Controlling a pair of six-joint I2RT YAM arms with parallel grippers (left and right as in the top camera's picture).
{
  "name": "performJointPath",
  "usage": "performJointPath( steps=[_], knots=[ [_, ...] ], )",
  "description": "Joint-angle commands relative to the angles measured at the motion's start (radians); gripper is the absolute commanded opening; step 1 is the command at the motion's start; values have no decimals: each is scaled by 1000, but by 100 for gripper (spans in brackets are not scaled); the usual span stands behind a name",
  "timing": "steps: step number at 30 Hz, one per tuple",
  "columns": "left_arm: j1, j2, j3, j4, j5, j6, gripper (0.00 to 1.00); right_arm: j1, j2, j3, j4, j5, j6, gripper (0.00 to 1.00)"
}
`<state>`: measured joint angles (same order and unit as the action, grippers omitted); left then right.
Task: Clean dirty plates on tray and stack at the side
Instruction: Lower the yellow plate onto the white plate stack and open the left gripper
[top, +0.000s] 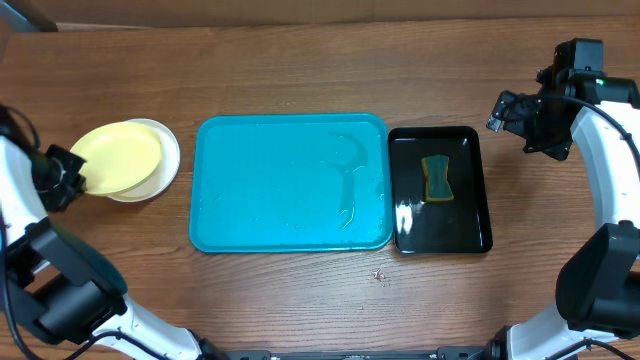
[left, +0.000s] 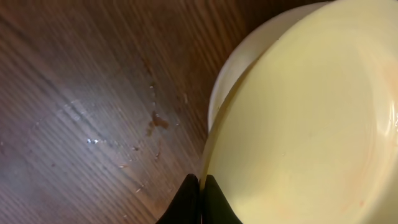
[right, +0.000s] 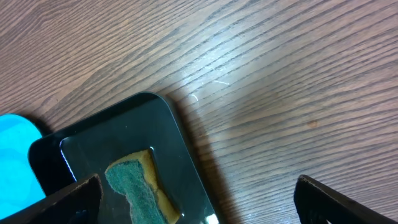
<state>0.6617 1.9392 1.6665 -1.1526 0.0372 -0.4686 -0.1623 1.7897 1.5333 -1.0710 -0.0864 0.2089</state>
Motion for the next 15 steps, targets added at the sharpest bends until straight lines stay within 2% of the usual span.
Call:
performJointPath(
  steps=[1,6,8,9,10,12,13,15],
  knots=[
    [-46,38,-11,14,-63,12,4,-3,-14,11,3,4,4,100],
    [-60,63,-11,33,-71,12,5,-3,-14,11,3,4,5,100],
    [-59,68,-11,40,-72,12,9,-3,-14,11,3,4,4,100],
    [-56,68,-11,40,-74,12,15,-3,-14,11,3,4,4,100],
    [-55,68,-11,39,-71,13,25,-3,-14,11,3,4,4,100],
    [-54,68,-11,32,-50,17,78,-3,-14,11,3,4,4,100],
    [-54,68,-11,28,-30,31,91,-3,-14,11,3,4,5,100],
    [-58,68,-11,24,47,95,96,-3,-14,11,3,4,4,100]
  ],
)
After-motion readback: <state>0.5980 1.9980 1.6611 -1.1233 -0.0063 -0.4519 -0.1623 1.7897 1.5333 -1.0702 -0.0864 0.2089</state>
